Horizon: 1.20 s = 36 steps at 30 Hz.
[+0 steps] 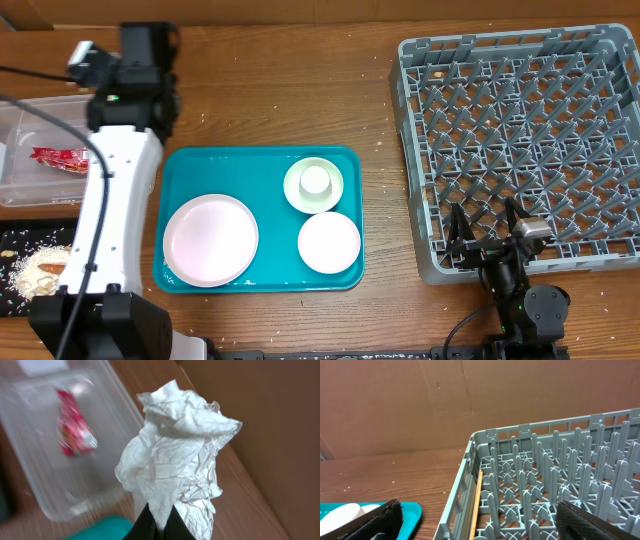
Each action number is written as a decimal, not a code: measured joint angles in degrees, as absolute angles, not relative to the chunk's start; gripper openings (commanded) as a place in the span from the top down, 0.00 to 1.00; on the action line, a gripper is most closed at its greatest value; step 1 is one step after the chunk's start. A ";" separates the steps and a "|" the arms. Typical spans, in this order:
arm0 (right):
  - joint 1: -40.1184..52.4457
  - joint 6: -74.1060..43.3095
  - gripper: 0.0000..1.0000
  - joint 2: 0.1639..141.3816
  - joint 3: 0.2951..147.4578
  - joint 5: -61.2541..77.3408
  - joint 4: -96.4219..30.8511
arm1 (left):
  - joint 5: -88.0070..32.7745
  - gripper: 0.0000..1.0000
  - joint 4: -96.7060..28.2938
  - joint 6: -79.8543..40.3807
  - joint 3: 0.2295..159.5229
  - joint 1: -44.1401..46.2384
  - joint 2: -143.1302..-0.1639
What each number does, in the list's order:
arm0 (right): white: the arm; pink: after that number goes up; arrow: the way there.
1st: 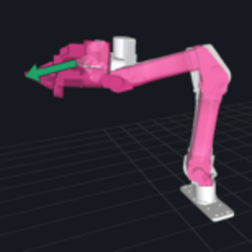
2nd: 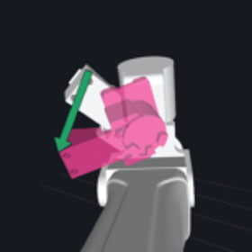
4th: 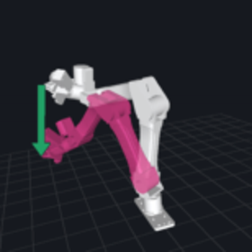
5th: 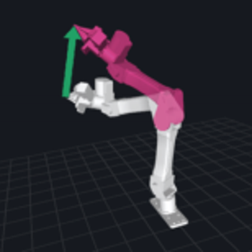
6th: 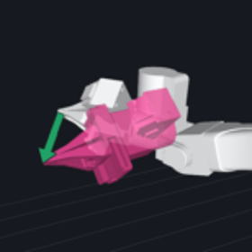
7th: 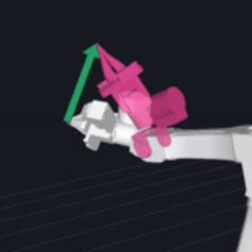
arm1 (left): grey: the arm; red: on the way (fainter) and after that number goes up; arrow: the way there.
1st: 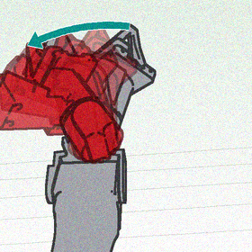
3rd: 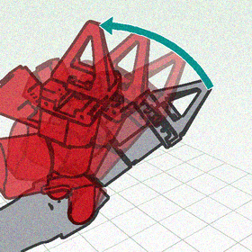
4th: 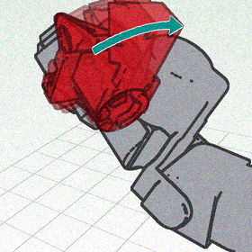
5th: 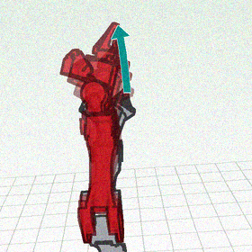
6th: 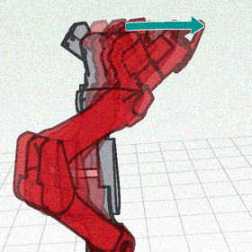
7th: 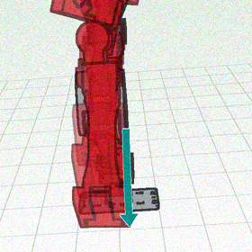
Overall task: Sort waste into correct bins and load items into the dishwasher
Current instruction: 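Carry the tissue into the clear plastic bin and release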
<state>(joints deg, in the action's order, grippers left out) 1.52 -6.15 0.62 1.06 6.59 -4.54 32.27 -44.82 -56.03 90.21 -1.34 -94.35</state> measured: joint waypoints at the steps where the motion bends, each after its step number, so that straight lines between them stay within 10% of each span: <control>1: 1.52 -6.17 0.00 0.62 1.06 6.59 -4.54 | 33.32 0.92 -43.88 -55.22 90.21 -3.33 -94.89; 9: 1.52 -6.13 0.00 0.62 1.06 6.61 -4.49 | 29.23 0.65 -38.39 -44.77 90.15 -17.17 -103.50; 13: 1.52 -6.15 0.00 0.62 1.06 6.59 -4.54 | 25.82 0.00 -41.54 -42.54 89.95 -21.82 -105.16; 27: 1.52 -6.13 0.00 0.62 1.06 6.59 -4.49 | -9.82 0.00 -48.38 -35.57 90.02 -22.04 -93.08; 36: 1.52 -6.11 0.00 0.62 1.06 6.59 -4.54 | -28.01 0.00 -61.10 -19.09 90.08 -0.10 -98.37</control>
